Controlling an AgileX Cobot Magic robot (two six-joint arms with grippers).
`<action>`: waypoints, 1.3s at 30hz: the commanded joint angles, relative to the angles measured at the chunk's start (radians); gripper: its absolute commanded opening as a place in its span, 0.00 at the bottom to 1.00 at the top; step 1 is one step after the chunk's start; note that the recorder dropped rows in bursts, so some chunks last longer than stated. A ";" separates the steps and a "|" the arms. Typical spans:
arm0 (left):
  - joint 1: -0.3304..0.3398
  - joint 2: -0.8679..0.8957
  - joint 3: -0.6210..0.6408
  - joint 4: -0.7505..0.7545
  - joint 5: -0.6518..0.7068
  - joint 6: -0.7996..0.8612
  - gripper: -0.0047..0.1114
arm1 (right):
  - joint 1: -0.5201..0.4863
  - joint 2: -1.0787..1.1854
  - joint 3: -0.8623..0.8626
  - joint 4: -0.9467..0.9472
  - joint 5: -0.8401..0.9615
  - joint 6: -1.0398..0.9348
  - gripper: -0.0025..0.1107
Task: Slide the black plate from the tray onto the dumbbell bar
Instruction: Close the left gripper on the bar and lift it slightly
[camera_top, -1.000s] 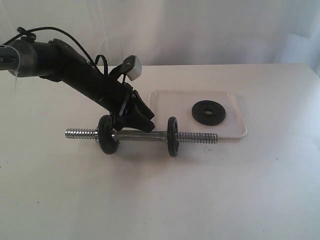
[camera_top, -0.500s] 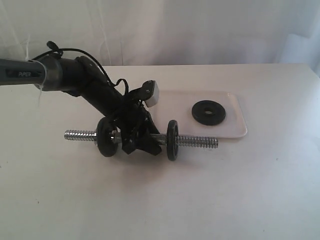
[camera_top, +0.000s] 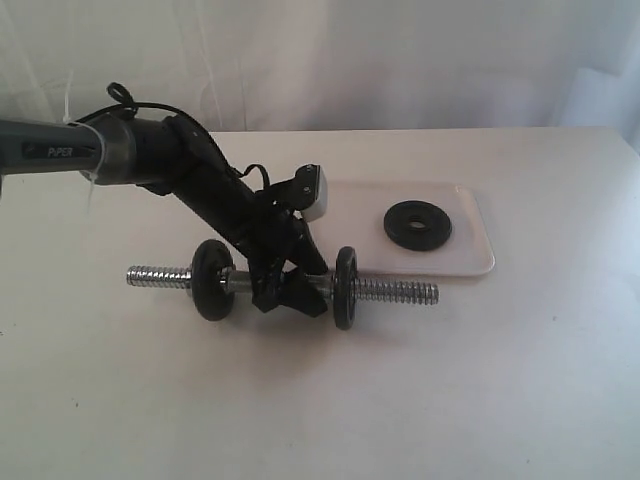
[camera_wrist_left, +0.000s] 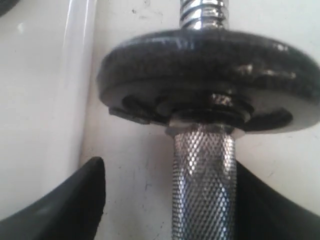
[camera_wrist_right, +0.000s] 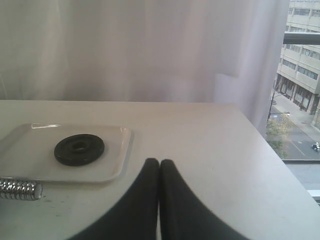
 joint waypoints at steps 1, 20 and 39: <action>-0.037 0.001 0.002 0.038 0.013 -0.008 0.59 | -0.002 -0.006 0.006 0.000 -0.003 0.002 0.02; -0.119 0.001 0.002 0.321 -0.051 -0.300 0.53 | -0.002 -0.006 0.006 0.000 0.001 0.002 0.02; -0.140 0.001 0.002 0.259 -0.054 -0.297 0.16 | -0.002 -0.006 0.006 0.000 0.003 0.002 0.02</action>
